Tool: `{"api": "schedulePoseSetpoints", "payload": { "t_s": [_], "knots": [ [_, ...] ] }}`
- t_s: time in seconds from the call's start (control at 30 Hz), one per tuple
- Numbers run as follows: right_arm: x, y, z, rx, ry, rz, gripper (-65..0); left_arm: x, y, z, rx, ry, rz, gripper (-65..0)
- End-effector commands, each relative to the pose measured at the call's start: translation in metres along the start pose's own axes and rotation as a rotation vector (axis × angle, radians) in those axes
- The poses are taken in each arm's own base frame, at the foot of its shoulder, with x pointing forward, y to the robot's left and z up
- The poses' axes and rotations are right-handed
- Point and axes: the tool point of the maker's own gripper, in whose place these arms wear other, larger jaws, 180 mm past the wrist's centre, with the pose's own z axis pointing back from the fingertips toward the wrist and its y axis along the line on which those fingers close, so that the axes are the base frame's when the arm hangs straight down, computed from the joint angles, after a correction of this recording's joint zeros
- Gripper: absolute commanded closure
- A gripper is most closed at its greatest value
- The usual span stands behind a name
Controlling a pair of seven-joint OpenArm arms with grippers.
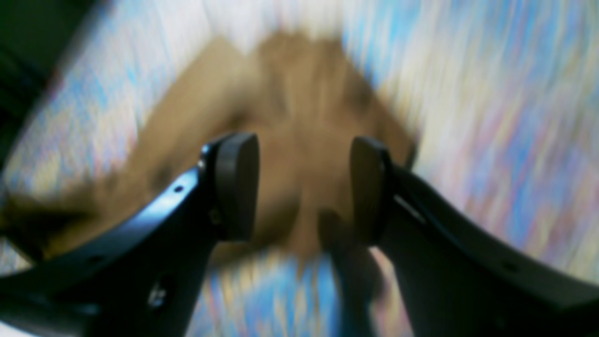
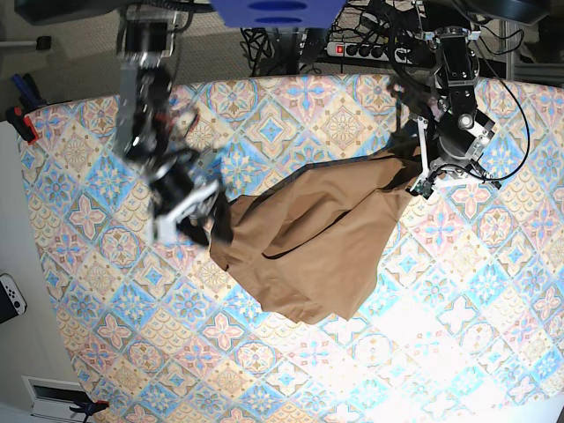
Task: Layout the t-shirt on the table in an organized manner, then fold the t-shirt properly
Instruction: 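Hold the shirt with both grippers and stretch it apart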
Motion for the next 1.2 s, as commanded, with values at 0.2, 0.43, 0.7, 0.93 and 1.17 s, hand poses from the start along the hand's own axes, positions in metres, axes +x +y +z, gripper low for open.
{"api": "schedulePoseSetpoints", "payload": {
  "t_s": [0.2,0.43,0.7,0.93,1.17],
  "knots": [
    [-0.016,-0.011,-0.009,-0.006,0.062,-0.039,-30.1,0.003,0.008,0.004,0.028,-0.012,0.002,0.0],
    [-0.044,-0.024,-0.009,-0.035,0.120,-0.093,-30.0,0.003,0.008,0.004,0.029,-0.012,0.004,0.0],
    [-0.062,-0.029,-0.009,-0.046,0.161,-0.119,-30.0,0.004,0.008,0.004,0.029,-0.013,0.003,0.0],
    [-0.088,0.019,-0.023,0.079,0.248,-0.078,-29.7,0.004,0.008,0.004,0.029,-0.013,0.003,0.0],
    [-0.090,0.027,-0.024,0.099,0.257,-0.070,-29.6,0.003,0.009,0.004,0.030,-0.013,0.004,0.0]
  ]
}}
